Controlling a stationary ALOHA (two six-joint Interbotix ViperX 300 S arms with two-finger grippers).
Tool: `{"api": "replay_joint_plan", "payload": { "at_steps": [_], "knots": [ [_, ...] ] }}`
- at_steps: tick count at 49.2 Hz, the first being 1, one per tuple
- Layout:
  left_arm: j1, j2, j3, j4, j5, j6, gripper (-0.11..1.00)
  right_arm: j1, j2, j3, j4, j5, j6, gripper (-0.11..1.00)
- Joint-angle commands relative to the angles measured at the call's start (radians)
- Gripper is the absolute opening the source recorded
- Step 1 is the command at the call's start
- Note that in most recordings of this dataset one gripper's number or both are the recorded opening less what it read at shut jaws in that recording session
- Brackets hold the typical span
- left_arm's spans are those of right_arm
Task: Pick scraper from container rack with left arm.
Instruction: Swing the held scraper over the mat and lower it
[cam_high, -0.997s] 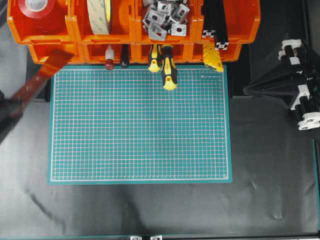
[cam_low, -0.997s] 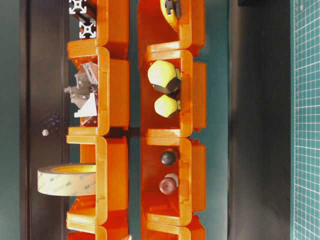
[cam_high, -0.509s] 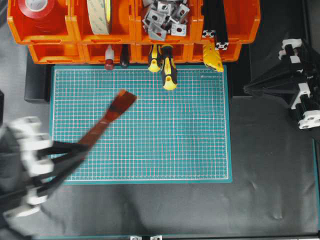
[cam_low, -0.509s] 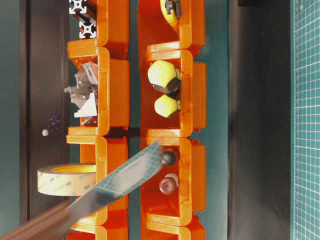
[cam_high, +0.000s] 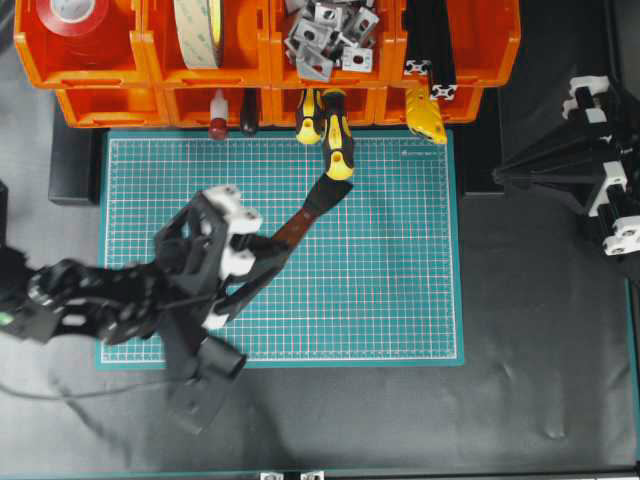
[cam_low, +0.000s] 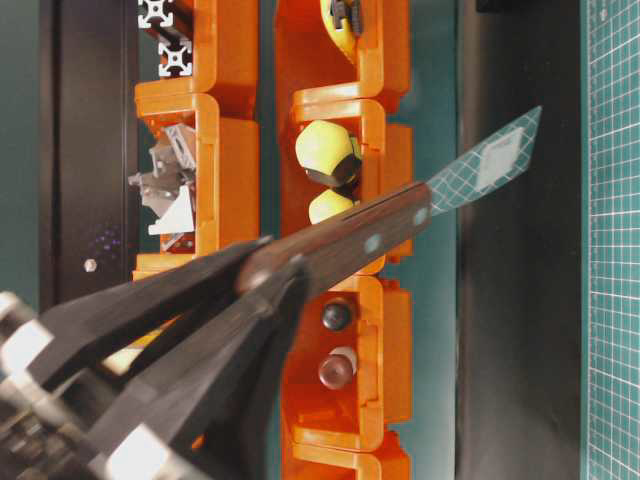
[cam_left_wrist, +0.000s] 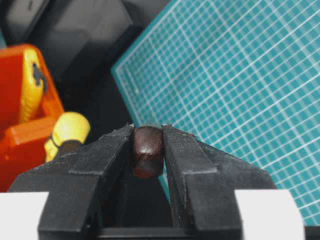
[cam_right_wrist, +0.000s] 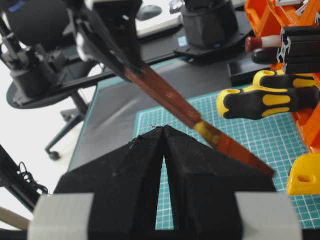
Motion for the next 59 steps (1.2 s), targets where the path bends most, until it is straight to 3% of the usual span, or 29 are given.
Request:
{"api": "replay_joint_plan", "payload": {
  "at_steps": [1, 29, 31, 35, 40, 44, 49, 59],
  "knots": [
    [0.014, 0.005, -0.008, 0.008, -0.040, 0.000, 0.21, -0.003, 0.000, -0.037, 0.002, 0.008, 0.002, 0.01],
    [0.052, 0.061, -0.005, 0.008, -0.083, -0.052, 0.21, -0.002, -0.012, -0.041, 0.002, 0.054, 0.002, 0.01],
    [0.055, 0.063, -0.003, 0.006, -0.084, -0.066, 0.23, -0.002, -0.014, -0.040, 0.002, 0.054, 0.002, 0.01],
    [0.058, 0.063, 0.006, 0.008, -0.097, -0.100, 0.46, -0.003, -0.012, -0.041, 0.002, 0.054, 0.000, 0.01],
    [0.058, 0.063, 0.026, 0.005, -0.112, -0.175, 0.77, -0.003, -0.009, -0.040, 0.002, 0.054, 0.002, 0.01],
    [0.052, 0.058, 0.049, 0.005, -0.117, -0.264, 0.90, -0.003, -0.003, -0.038, 0.002, 0.052, 0.002, 0.01],
    [0.034, 0.054, 0.087, 0.005, -0.117, -0.393, 0.90, -0.003, 0.000, -0.038, 0.002, 0.049, 0.000, 0.01],
    [-0.037, 0.038, 0.181, 0.005, -0.117, -0.733, 0.90, -0.003, 0.005, -0.038, 0.002, 0.052, 0.000, 0.01]
  ]
}}
